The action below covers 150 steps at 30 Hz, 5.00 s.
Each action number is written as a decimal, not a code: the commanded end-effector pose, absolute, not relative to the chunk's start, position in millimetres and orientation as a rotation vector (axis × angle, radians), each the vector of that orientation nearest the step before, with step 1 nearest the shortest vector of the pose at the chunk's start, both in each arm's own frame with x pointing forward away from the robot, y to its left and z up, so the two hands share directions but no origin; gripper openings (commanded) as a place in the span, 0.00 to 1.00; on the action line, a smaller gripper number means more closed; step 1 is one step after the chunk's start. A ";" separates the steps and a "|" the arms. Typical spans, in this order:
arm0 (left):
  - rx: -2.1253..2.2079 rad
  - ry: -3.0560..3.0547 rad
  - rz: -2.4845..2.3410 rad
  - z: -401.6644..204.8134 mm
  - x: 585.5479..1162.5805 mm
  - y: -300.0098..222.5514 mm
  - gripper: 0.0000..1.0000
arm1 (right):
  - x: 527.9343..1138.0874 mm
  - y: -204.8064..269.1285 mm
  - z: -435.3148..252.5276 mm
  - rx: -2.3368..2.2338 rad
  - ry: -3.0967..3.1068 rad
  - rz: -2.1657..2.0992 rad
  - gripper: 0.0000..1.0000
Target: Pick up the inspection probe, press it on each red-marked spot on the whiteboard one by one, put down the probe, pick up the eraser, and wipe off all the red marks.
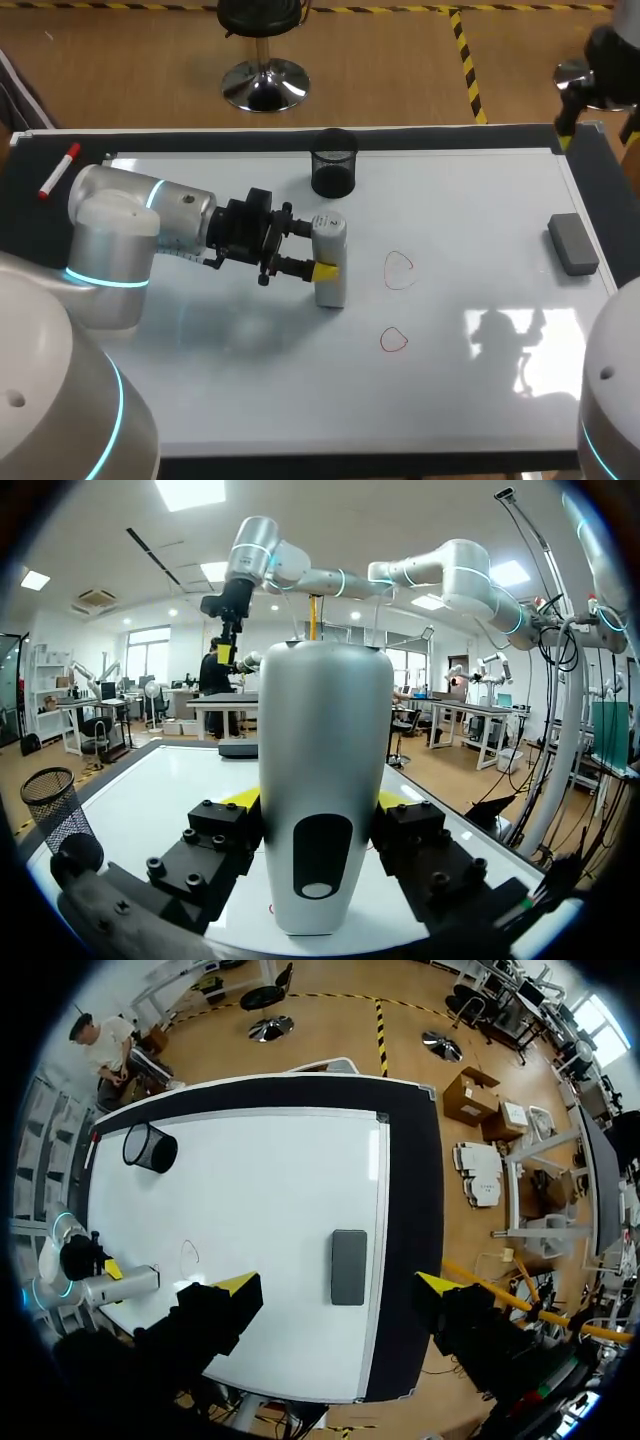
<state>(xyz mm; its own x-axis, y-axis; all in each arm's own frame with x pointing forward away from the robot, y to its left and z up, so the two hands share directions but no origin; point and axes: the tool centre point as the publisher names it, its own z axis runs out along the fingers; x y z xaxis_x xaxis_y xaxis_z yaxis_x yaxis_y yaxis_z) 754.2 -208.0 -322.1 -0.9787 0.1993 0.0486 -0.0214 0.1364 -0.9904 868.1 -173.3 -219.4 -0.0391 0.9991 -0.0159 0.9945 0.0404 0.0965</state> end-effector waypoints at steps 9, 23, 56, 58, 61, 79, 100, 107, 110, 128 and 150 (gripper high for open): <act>-0.177 -2.232 1.956 -329.0 752.3 -206.9 0.00 | 841.0 -179.7 -243.4 2.157 2.161 0.069 1.00; -0.177 -2.232 1.956 -329.0 752.3 -206.9 0.00 | 834.0 -187.0 -293.3 2.210 2.148 0.117 1.00; -0.177 -2.232 1.956 -329.0 752.3 -206.9 0.00 | 835.7 -194.7 -366.7 2.148 2.281 0.124 1.00; -0.177 -2.232 1.956 -329.0 752.3 -206.9 0.00 | 835.9 -194.3 -369.3 2.137 2.295 0.128 1.00; -0.177 -2.232 1.956 -329.0 752.3 -206.9 0.00 | 836.6 -193.9 -372.7 2.122 2.318 0.132 1.00; -0.177 -2.232 1.956 -329.0 752.3 -206.9 0.00 | 835.7 -192.3 -394.6 2.083 2.381 0.101 1.00; -0.177 -2.232 1.956 -329.0 752.3 -206.9 0.00 | 832.8 -199.3 -409.3 2.093 2.395 0.044 1.00; -0.177 -2.232 1.956 -329.0 752.3 -206.9 0.00 | 835.0 -198.7 -412.9 2.092 2.388 0.019 0.95; -0.177 -2.232 1.956 -329.0 752.3 -206.9 0.00 | 836.0 -198.4 -415.0 2.095 2.389 0.019 0.79; -0.177 -2.232 1.956 -329.0 752.3 -206.9 0.00 | 836.0 -197.9 -416.7 2.110 2.378 0.016 0.00; -0.177 -2.232 1.956 -329.0 752.3 -206.9 0.00 | 839.4 -196.5 -377.4 2.174 2.301 -0.060 0.00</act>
<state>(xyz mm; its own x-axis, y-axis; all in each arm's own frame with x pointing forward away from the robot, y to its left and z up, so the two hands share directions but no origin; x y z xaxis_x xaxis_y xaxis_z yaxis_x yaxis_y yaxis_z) 754.2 -208.0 -322.1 -0.9787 0.1994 0.0486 -0.0214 0.1365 -0.9904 840.5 -196.0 -379.5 -0.0556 0.9984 -0.0084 0.9974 0.0551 -0.0455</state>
